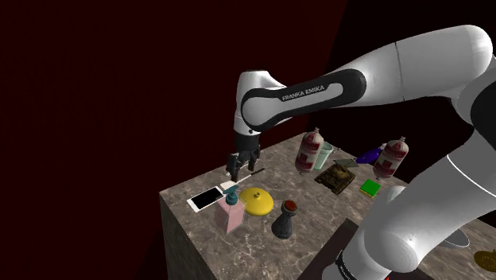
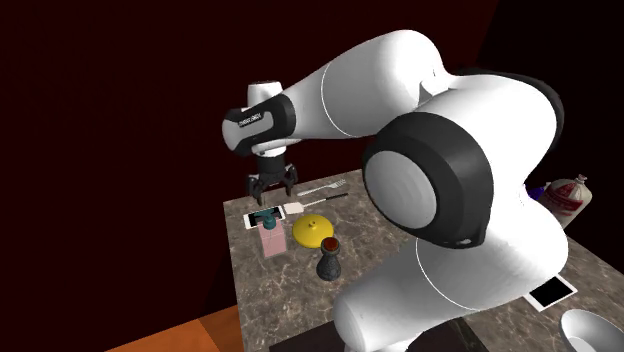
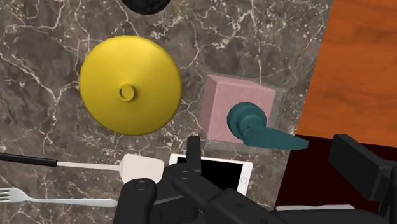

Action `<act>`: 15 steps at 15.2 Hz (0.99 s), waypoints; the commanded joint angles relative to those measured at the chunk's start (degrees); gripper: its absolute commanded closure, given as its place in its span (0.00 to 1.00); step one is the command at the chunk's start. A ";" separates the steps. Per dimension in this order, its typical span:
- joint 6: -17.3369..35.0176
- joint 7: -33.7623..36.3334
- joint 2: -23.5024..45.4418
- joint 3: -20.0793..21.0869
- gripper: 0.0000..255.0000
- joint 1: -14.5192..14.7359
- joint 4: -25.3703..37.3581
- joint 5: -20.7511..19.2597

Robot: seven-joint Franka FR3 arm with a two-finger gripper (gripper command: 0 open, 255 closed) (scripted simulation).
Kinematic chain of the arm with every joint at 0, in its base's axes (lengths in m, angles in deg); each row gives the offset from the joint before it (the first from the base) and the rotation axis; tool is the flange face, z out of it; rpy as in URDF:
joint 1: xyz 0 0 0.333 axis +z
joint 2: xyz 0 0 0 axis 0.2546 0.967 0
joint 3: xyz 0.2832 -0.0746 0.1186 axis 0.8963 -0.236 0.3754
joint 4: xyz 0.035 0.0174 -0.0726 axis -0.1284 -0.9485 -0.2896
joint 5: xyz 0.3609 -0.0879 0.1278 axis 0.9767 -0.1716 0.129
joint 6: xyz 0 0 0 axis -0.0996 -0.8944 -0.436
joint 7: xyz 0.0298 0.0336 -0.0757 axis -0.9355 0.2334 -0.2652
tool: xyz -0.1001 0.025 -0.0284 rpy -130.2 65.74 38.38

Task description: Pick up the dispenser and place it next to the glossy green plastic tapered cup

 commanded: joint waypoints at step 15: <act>11.20 1.56 11.08 2.59 0.00 1.72 -0.44 0.36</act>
